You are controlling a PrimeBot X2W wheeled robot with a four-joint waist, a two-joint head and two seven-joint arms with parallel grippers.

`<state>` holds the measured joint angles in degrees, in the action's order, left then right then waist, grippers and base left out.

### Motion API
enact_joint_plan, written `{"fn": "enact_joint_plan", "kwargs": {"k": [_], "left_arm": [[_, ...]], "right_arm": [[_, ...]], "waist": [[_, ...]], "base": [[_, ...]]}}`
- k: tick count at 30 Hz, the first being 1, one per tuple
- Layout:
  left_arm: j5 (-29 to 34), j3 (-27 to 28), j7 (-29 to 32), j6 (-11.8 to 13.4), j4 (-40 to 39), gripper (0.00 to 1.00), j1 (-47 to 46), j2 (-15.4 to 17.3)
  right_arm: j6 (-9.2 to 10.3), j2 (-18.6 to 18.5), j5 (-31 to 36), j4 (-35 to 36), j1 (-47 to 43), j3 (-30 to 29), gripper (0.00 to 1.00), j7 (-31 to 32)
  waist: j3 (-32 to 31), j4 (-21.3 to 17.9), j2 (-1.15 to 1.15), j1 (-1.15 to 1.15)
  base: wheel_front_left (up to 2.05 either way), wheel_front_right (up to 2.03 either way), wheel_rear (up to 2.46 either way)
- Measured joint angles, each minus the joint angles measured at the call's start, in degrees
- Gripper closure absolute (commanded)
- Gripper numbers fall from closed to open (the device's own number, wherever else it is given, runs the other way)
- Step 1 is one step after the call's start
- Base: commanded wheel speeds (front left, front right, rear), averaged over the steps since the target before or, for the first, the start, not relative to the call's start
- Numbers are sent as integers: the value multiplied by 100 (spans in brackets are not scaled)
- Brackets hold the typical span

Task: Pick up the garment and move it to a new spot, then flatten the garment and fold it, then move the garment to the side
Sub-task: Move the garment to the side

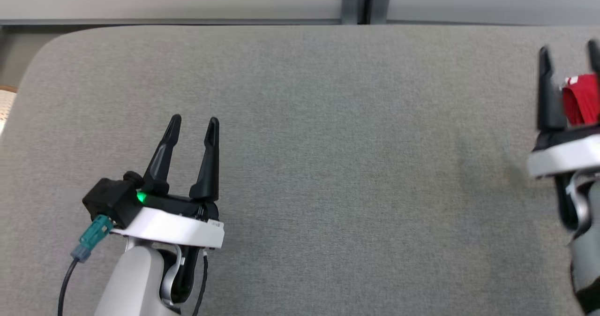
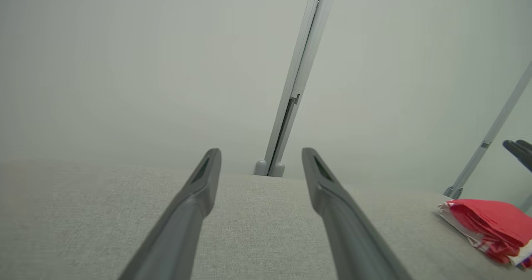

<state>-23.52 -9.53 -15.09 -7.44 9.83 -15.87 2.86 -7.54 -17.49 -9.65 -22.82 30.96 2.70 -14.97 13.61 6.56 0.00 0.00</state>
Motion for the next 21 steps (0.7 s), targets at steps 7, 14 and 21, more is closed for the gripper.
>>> {"fn": "enact_joint_plan", "kwargs": {"k": [7,14,21], "left_arm": [[253,277,0,178,116,0,391,9],[502,235,0,159,83,0,607,3],[510,158,0,204,16,0,722,-4]], "right_arm": [[3,745,-100,616,-1043,-12,0,0],[5,1240,5,965,-1735,-250,0,0],[5,1435,132,1091,-2059,-345,0,0]], "waist": [[-345,205,0,0],[-506,225,0,0],[-545,184,0,0]], "base": [[0,0,0],[0,0,0],[0,0,0]]}}
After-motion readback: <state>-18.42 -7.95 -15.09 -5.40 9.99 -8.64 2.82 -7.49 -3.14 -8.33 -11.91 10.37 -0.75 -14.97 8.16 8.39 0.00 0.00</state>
